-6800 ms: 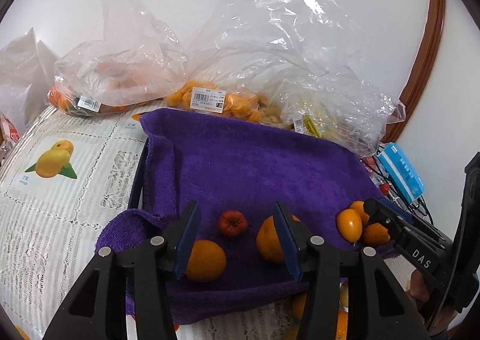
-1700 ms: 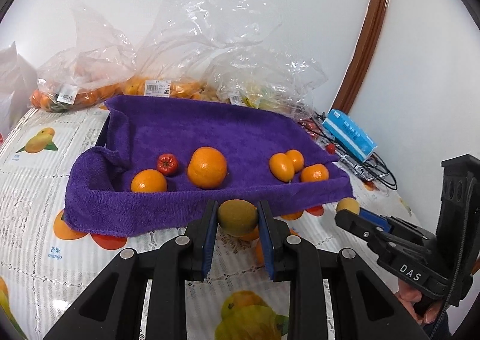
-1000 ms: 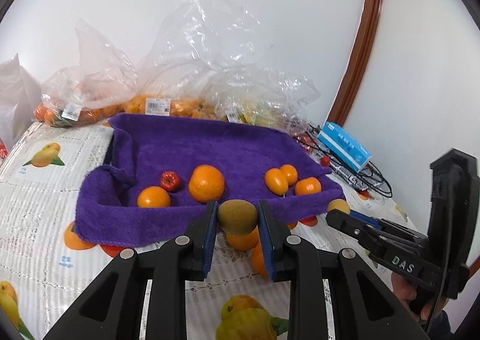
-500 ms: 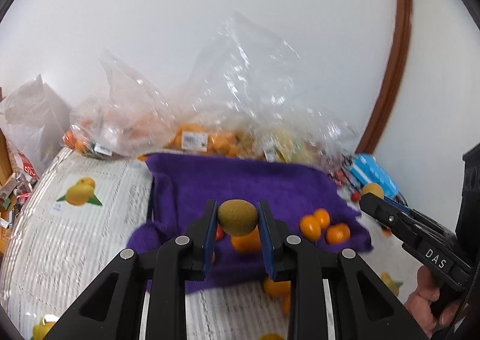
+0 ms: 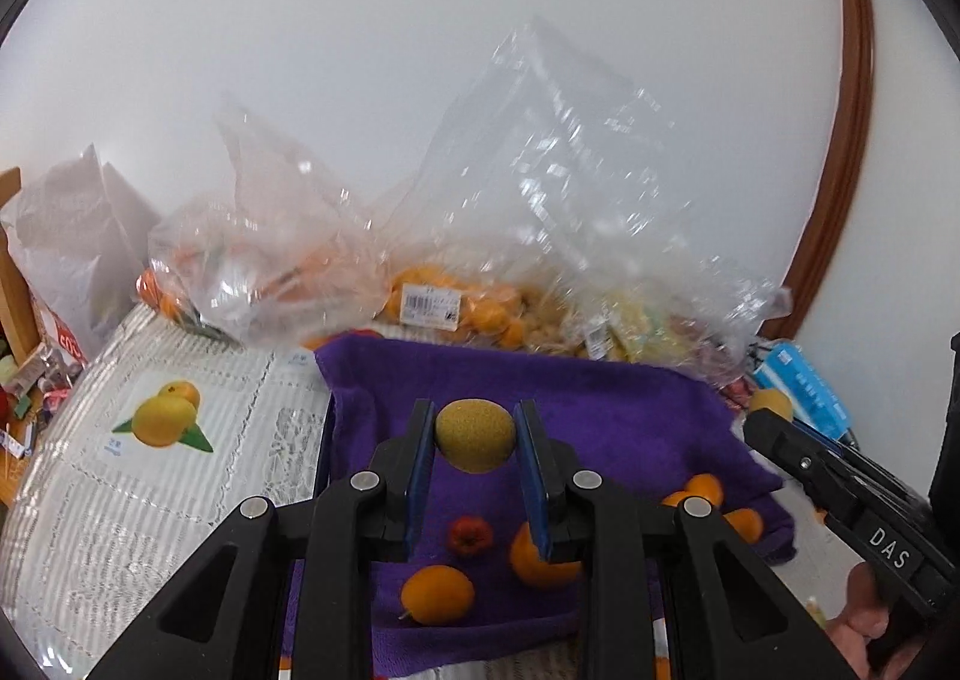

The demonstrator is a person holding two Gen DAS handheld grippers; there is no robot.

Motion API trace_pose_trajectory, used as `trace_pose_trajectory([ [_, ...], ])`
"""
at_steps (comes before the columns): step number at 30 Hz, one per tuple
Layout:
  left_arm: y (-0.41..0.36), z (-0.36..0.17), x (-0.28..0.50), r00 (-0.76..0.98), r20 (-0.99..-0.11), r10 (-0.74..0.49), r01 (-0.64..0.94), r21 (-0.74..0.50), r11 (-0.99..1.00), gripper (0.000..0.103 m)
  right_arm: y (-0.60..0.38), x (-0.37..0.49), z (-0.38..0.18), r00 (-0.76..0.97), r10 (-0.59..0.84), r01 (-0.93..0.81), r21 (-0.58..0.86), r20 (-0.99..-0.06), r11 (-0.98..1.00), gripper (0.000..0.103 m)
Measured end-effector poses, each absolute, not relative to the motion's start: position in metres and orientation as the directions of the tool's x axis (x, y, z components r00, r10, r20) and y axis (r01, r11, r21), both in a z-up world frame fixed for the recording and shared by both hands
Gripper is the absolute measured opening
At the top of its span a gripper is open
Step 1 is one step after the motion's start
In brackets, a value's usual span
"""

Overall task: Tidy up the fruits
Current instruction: 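Carry both yellow-brown fruits over the towel with both tools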

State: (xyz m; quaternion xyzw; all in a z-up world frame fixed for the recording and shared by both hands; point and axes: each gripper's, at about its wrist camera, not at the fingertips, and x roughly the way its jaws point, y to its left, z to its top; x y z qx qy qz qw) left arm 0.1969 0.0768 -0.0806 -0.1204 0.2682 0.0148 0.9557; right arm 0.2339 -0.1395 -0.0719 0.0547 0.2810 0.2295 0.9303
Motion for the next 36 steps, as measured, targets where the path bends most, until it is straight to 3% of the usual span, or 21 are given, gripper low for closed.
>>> trace_pose_trajectory([
  [11, 0.095, -0.109, 0.208, 0.832, -0.550, -0.077, -0.114, -0.305, 0.946, 0.025, -0.160, 0.245, -0.092, 0.749, 0.403, -0.339, 0.219, -0.526, 0.915, 0.028],
  [36, 0.092, -0.115, 0.211, 0.822, -0.562, -0.091, -0.106, -0.308, 0.945, 0.025, -0.172, 0.256, -0.108, 0.734, 0.382, -0.305, 0.230, -0.561, 0.924, 0.028],
])
